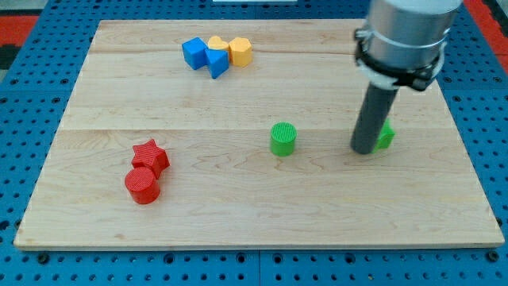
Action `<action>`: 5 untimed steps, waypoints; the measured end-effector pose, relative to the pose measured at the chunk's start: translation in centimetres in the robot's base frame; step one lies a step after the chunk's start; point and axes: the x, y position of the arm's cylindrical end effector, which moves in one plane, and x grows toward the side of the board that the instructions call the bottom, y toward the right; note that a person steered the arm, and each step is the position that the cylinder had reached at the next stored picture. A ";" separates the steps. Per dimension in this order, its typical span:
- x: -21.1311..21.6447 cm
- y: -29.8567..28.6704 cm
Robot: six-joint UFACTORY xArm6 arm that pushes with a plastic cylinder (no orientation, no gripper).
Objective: Slide the green circle into the green star
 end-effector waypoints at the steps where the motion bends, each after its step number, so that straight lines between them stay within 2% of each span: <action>1: 0.6 1.4; 2: 6.0 -5.0; 3: 5.3 -18.4; 4: 0.7 -19.4; 5: -0.3 -14.0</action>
